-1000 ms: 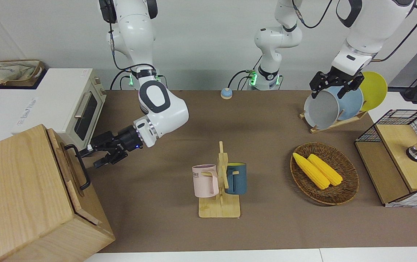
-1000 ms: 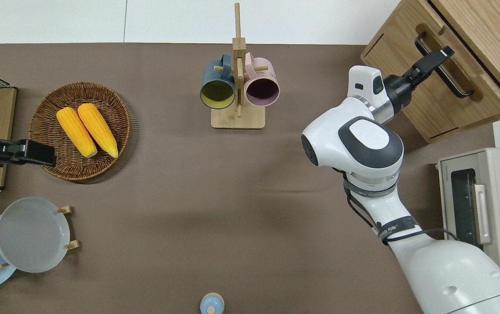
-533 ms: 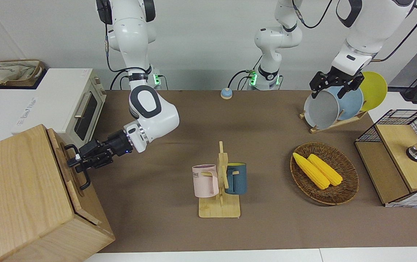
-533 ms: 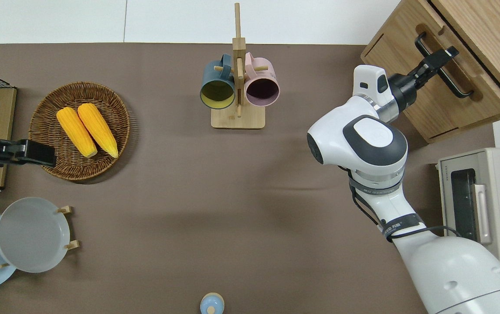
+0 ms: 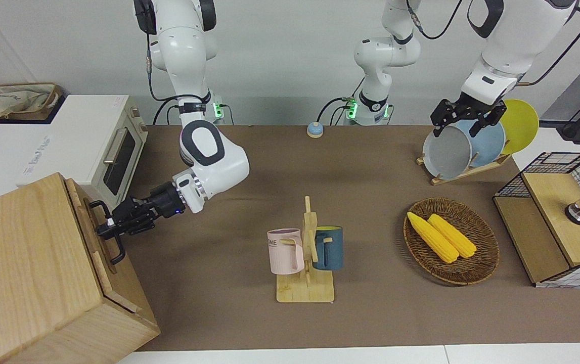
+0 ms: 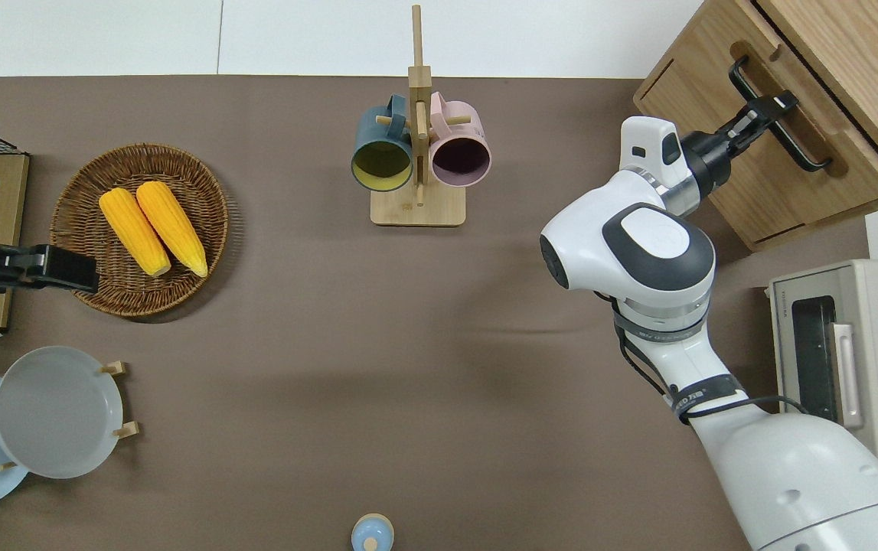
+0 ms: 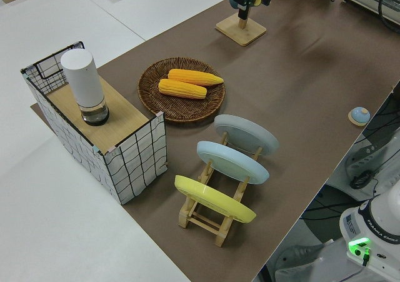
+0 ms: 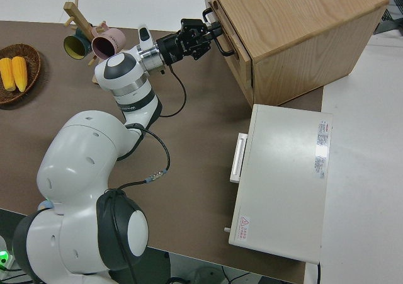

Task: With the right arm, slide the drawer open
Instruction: 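Close the right gripper around the black drawer handle, then pull the handle toward the robot with the right gripper, sliding the drawer out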

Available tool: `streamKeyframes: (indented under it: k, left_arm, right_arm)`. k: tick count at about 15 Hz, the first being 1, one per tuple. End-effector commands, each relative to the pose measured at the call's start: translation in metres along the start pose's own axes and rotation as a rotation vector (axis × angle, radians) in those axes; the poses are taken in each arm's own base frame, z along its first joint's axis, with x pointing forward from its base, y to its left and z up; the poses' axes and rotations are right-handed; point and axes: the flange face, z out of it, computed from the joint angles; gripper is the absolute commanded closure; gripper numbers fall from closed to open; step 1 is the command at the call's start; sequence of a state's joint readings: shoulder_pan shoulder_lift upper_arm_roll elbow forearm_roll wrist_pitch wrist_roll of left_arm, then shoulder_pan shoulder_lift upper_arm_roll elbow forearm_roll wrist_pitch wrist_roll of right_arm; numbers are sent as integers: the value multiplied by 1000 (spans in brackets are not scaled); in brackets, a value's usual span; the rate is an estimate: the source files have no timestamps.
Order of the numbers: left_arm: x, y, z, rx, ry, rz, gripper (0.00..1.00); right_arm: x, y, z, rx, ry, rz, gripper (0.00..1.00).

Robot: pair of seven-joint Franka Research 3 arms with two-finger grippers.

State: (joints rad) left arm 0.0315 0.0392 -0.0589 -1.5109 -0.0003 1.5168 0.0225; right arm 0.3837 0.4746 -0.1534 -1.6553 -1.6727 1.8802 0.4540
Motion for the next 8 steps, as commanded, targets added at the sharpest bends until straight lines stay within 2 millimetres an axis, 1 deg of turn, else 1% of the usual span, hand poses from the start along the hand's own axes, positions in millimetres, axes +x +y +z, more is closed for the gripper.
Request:
streamKeyframes:
  k: [1,4,6,7,8]
  left_arm:
    - [1,-1,-4,16,-5,10,7]
    - [2,-1,-3,16,-8,10,7]
    - [1,-1,-4,16,-5,10,7]
    - [1,-1,-4,16,-5,10,7]
    - [1,-1,-3,16,-7,10,7]
  right_arm:
    - [5,4,-28,32,-14,14,1000]
    - [8,6,-51,35,-42,6,1000]
    - [9,7,-71,49,-64,5,1000]
    - [12,7,-87,62,-65,-1,1000]
    - [11,11,-100,69,-79,0,1000]
